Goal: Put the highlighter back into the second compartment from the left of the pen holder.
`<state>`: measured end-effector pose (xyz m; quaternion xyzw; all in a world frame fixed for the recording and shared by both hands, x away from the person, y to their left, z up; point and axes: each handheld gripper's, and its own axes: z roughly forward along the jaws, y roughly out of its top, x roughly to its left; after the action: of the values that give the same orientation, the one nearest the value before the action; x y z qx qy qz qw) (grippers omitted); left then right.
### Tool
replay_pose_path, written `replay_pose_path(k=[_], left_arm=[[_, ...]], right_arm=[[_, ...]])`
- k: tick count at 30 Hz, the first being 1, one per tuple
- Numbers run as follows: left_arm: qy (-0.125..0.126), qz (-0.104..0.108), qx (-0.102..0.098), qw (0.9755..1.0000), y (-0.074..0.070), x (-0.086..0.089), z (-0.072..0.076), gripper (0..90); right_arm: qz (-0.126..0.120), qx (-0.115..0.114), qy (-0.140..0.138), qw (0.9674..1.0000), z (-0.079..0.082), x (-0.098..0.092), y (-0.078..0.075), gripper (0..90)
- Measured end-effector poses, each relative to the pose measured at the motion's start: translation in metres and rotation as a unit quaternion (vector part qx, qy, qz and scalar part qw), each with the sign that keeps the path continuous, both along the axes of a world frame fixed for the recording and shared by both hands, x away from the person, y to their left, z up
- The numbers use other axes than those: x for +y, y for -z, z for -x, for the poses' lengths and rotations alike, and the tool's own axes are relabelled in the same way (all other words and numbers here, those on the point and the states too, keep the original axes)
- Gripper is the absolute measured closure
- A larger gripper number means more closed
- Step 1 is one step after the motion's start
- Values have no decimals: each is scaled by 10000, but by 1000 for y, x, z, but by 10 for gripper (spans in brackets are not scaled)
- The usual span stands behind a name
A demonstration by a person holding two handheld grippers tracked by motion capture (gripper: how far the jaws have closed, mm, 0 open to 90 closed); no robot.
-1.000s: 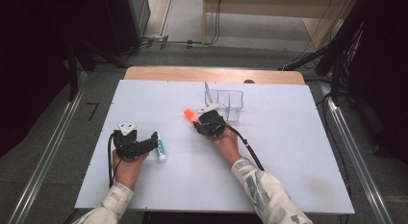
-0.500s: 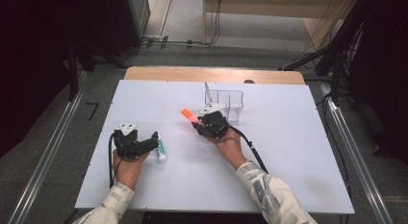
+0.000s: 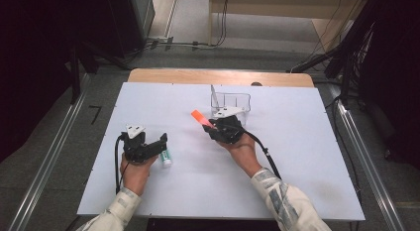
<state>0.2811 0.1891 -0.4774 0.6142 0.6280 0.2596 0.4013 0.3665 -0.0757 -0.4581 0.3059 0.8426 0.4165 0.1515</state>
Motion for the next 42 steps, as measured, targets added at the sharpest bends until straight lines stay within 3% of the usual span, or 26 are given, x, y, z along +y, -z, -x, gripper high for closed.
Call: replay_pose_path(k=[4,11,42], left_arm=[[171,70,-87,9998,-5,-10,-4,198],[450,27,0,9990,-7,-27,-14,199],[770,567,116,9953,-15,-64,-48,249]], right_arm=[[-1,-7,8,10000,1,-3,0,645],[-3,-28,23,10000,2,-6,-1,645],[-93,-2,-46,9999,5,1,8,645]])
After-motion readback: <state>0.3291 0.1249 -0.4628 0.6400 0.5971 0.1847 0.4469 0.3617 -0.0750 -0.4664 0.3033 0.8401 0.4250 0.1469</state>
